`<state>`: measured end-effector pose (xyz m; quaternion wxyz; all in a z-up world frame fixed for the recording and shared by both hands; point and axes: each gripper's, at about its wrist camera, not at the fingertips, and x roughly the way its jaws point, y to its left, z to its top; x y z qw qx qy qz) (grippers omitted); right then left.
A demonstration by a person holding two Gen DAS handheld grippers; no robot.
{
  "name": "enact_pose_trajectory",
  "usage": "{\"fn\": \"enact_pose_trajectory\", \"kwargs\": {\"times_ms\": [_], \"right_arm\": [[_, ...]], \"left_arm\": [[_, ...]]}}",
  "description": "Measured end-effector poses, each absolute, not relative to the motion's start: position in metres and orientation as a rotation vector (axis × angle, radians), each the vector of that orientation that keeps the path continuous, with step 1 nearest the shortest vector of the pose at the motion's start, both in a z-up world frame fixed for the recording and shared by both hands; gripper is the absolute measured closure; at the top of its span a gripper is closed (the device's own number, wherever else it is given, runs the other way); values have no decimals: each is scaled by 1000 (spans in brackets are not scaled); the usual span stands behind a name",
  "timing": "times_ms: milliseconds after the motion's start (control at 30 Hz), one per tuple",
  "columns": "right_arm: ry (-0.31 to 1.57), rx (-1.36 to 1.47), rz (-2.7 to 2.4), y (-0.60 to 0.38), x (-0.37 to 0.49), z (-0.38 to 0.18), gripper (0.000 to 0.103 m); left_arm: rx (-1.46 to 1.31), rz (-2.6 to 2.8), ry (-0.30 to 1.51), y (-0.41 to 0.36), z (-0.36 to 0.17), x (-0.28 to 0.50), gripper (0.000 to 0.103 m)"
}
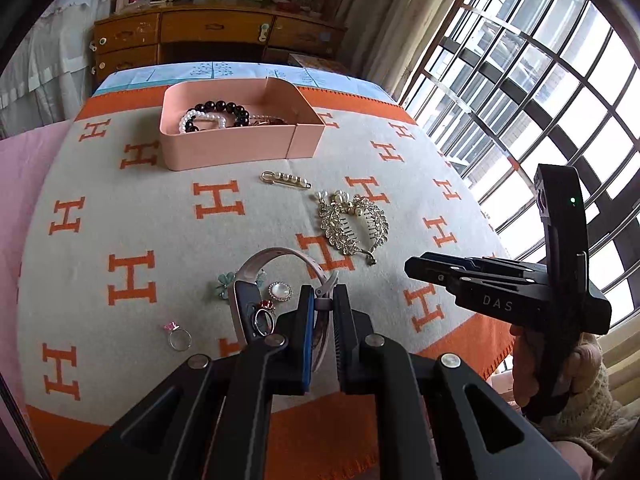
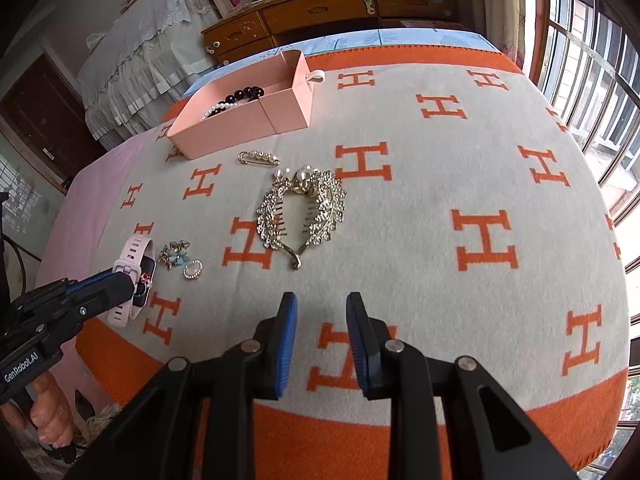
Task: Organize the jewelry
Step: 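Grasp the pink-strap watch with the left tool, then carry the watch into the pink box with the left tool while the right tool grasps the gold leaf brooch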
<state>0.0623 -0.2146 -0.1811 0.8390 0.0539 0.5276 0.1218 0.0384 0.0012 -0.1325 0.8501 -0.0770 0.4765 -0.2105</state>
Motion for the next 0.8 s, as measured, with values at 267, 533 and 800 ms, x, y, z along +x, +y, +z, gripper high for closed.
{"fn": "enact_pose_trajectory", "kwargs": {"times_ms": [267,533,800], "right_arm": [[1144,265,245,-230,115,-189,69],[1183,290,262,-231,142,-200,69],[1203,329,344,-227,150,-202,69]], "left_arm": [[-174,-413,986,16,-123,52,96],[-199,-401,999,23,-127,71,96],[-204,-412,1010,19,-130,80,96]]}}
